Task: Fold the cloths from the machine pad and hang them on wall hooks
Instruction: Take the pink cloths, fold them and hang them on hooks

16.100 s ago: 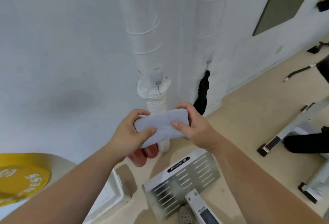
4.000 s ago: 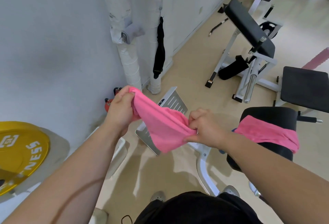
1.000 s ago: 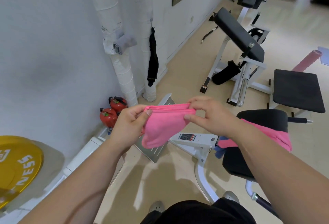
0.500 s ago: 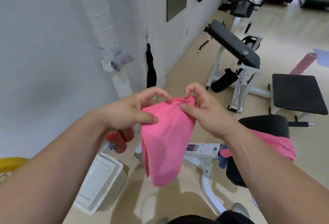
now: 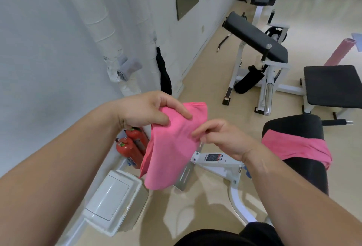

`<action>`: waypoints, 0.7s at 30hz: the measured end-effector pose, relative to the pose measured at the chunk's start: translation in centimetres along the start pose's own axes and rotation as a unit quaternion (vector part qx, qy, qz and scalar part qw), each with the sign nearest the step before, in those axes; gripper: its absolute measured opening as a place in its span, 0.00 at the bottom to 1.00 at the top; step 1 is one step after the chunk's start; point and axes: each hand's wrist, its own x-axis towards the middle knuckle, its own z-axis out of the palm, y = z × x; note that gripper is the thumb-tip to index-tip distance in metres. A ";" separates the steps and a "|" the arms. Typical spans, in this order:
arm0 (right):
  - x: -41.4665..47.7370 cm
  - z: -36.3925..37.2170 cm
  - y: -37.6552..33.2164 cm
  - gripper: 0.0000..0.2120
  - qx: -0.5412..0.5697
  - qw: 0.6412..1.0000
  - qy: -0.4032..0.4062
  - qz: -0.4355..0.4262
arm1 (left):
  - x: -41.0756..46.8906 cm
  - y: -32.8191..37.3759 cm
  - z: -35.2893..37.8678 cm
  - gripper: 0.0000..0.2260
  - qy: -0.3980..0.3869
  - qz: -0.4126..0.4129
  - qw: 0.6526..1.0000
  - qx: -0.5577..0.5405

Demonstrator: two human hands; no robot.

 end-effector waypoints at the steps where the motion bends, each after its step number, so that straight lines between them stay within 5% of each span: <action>1: 0.0 0.2 0.9 0.15 -0.002 1.000 -0.013 0.015 | 0.0 -0.1 0.0 0.23 0.017 0.006 1.000 -0.008; 5: 1.5 1.5 4.2 0.17 -0.017 0.999 -0.025 0.037 | 0.0 -1.7 -0.5 0.24 0.138 0.001 0.988 -0.074; 12: 2.5 1.1 6.8 0.23 -0.204 0.974 -0.011 0.098 | -1.2 -6.7 -1.3 0.30 0.316 -0.021 0.935 -0.162; 21: -0.2 -1.5 8.3 0.14 -0.152 0.970 0.065 0.180 | -3.3 -13.7 1.0 0.29 0.376 -0.083 0.906 -0.178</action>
